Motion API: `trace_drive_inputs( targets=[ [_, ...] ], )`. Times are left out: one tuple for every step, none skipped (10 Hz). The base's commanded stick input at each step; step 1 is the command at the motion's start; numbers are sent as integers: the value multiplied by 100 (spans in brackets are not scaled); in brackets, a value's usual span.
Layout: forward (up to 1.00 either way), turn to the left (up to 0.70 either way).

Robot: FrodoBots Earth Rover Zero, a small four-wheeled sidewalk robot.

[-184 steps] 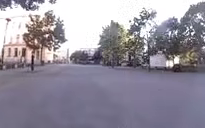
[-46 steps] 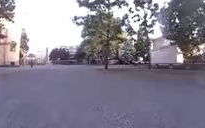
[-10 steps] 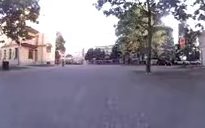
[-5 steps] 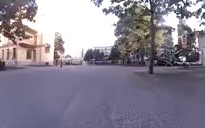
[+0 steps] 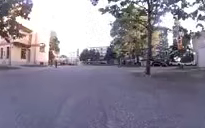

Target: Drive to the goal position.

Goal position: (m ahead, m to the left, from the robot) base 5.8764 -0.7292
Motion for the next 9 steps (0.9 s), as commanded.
trace_drive_inputs(
  targets=[
    [70,0],
    [70,0],
    [70,0],
    [70,0],
    [70,0],
    [70,0],
    [70,0],
    [46,0],
    [0,0]
  ],
)
